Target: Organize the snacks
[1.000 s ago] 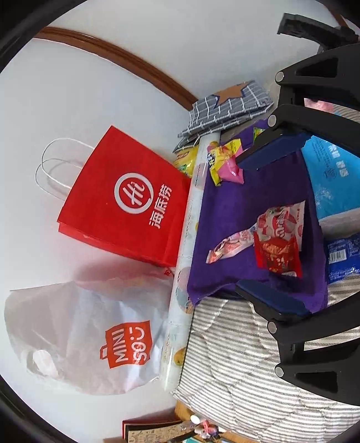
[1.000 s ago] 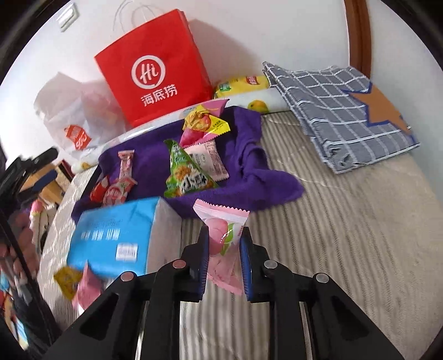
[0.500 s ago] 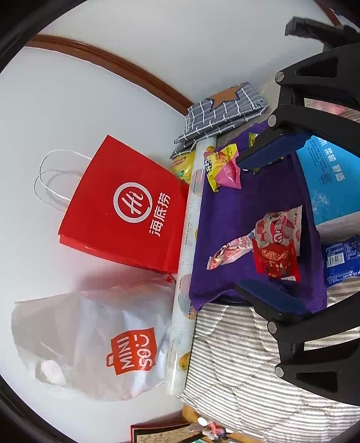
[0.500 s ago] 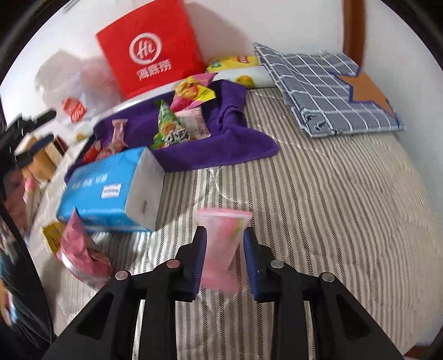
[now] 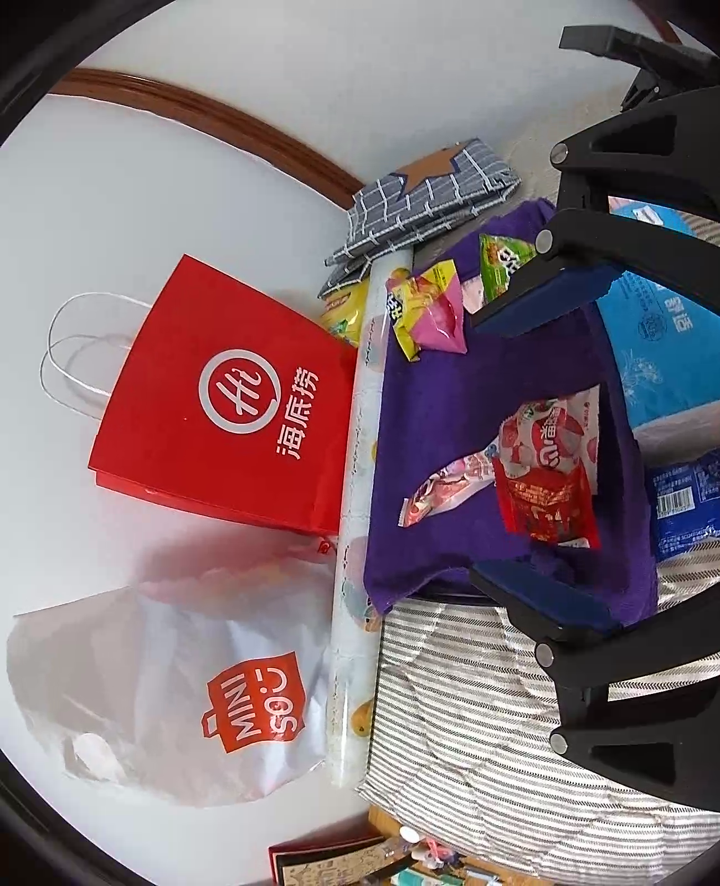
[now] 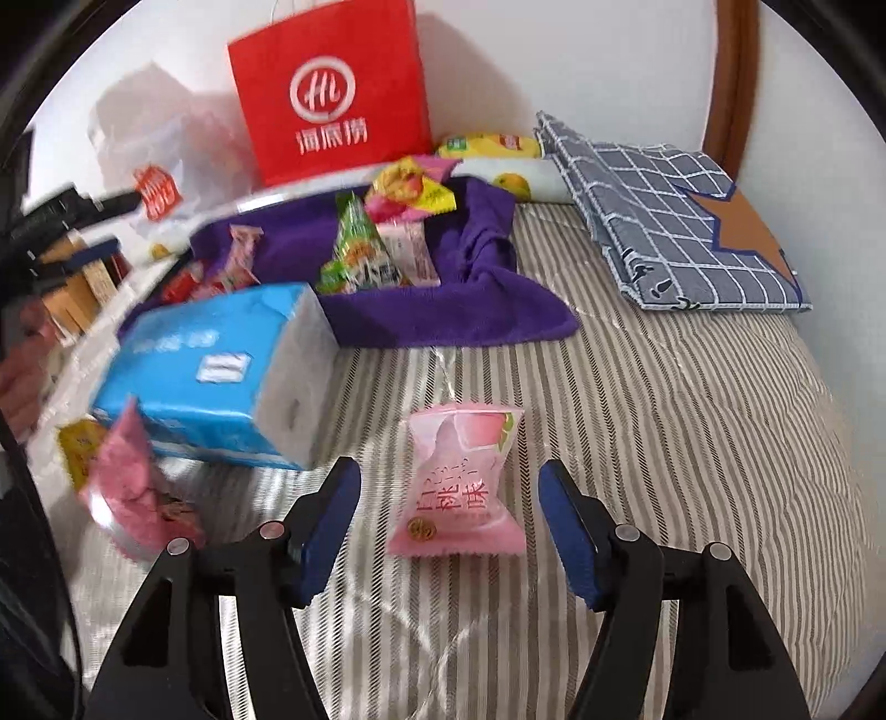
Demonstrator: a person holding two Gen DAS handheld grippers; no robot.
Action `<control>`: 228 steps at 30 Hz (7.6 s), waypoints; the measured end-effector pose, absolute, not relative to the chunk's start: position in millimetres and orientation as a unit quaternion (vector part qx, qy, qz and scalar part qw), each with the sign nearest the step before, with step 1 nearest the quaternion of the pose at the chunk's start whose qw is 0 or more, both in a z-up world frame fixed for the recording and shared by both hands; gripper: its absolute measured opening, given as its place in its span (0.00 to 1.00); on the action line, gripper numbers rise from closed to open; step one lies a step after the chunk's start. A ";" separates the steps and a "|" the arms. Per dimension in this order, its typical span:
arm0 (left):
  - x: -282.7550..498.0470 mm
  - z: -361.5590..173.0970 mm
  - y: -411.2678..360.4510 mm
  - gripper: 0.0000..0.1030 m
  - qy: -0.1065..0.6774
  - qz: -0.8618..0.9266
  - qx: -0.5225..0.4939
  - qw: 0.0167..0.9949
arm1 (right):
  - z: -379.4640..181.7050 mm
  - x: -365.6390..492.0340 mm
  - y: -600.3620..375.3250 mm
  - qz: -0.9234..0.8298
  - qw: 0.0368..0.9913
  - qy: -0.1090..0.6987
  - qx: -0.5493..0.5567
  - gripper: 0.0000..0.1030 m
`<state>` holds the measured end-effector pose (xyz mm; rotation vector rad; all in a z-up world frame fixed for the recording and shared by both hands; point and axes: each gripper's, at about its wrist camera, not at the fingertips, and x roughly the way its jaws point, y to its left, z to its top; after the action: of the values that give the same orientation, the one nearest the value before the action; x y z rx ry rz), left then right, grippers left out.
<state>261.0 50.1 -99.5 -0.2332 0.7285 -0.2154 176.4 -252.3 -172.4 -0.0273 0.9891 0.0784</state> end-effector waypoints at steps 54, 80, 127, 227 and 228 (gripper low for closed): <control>135.0 -166.9 58.9 0.37 0.448 -0.114 -0.055 0.885 | -173.0 143.9 -252.8 -0.008 0.898 0.440 -0.002 0.32; 103.8 -144.3 76.6 0.36 0.413 -0.131 -0.078 0.898 | -174.8 127.3 -254.0 0.041 0.891 0.451 0.009 0.35; 191.9 -64.1 41.3 0.36 0.344 -0.147 -0.099 0.922 | -55.1 212.6 -187.0 0.096 0.934 0.343 -0.001 0.20; 240.5 -92.9 49.1 0.69 0.364 -0.082 -0.078 0.924 | -67.1 241.0 -180.4 0.060 0.948 0.310 -0.027 0.71; 231.4 -92.3 51.7 0.69 0.364 -0.081 -0.078 0.924 | -67.8 234.6 -180.0 0.063 0.947 0.314 -0.024 0.71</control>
<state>231.4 51.7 -92.3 -0.1610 0.7475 -0.1658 234.6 -180.0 -67.8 -0.0487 0.6399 0.1273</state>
